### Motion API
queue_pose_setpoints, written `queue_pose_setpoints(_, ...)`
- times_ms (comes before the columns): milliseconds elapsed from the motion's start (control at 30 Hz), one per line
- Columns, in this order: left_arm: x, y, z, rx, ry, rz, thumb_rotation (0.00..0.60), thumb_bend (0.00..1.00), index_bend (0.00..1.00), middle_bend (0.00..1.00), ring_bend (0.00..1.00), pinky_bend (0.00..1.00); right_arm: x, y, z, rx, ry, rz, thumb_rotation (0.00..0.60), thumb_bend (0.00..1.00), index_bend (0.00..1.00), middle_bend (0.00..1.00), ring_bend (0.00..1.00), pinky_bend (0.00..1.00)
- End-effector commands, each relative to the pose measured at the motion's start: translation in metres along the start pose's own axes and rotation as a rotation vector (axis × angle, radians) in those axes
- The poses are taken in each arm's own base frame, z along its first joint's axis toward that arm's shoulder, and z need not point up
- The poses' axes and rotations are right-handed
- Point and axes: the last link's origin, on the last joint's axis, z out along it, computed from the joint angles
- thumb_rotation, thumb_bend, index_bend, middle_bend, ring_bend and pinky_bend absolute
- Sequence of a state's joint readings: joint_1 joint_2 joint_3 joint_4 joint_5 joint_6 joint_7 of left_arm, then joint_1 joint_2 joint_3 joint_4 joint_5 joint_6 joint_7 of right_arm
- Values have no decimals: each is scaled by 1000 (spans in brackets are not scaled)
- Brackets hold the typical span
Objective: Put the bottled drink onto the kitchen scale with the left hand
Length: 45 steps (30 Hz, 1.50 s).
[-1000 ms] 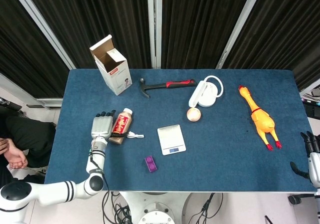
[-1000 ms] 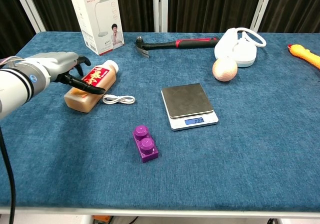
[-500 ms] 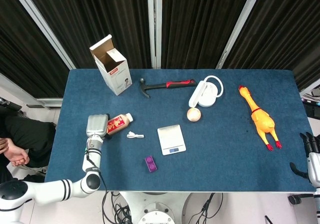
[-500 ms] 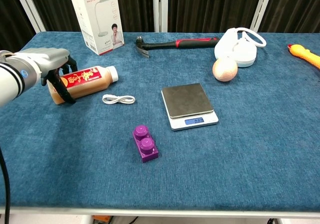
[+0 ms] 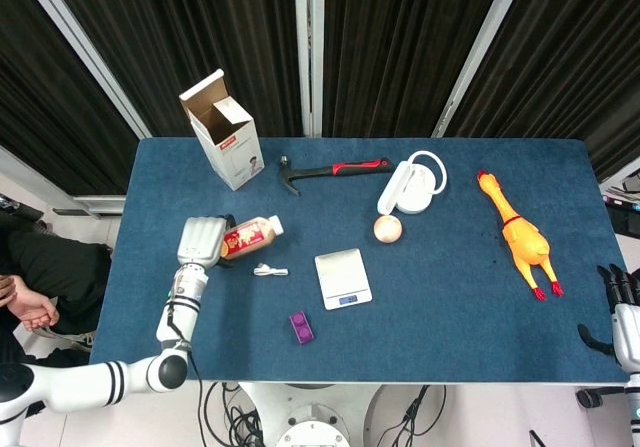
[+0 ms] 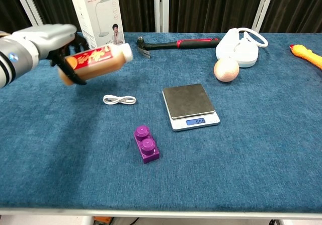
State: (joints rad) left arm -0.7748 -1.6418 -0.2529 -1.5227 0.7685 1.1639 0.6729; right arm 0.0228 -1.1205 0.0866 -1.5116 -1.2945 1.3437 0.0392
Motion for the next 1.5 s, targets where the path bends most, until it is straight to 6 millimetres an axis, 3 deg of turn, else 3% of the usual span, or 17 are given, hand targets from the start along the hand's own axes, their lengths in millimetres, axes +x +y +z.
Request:
queue_pose_setpoints(33,11,15,-4,-83,26,-4,600,256,493,600,562,647,-2,1,1,-1,-2,1,600,172,0,0,0,0)
queue_pose_setpoints(367,14,88,-17,-309,10,51,600,257,493,600,563,647,-1,2,4,3,7,14,600,171,0,0,0,0)
queue_pose_setpoints(700,-1,145,3,-348,-53,44,600,258,493,600,562,647,-2,4,-1,18,2,13,600,171,0,0,0,0)
queue_pose_setpoints(1033,-15,160,25,-302,-80,48,600,258,493,599,562,648,2,6,0,22,5,14,600,171,0,0,0,0)
queue_pose_setpoints(1367,-32,164,25,-287,-116,40,600,271,484,592,558,648,4,7,2,21,9,16,600,171,0,0,0,0)
queue_pose_setpoints(1500,-34,166,24,-286,-110,42,600,266,412,532,534,647,5,9,2,14,13,18,600,171,0,0,0,0)
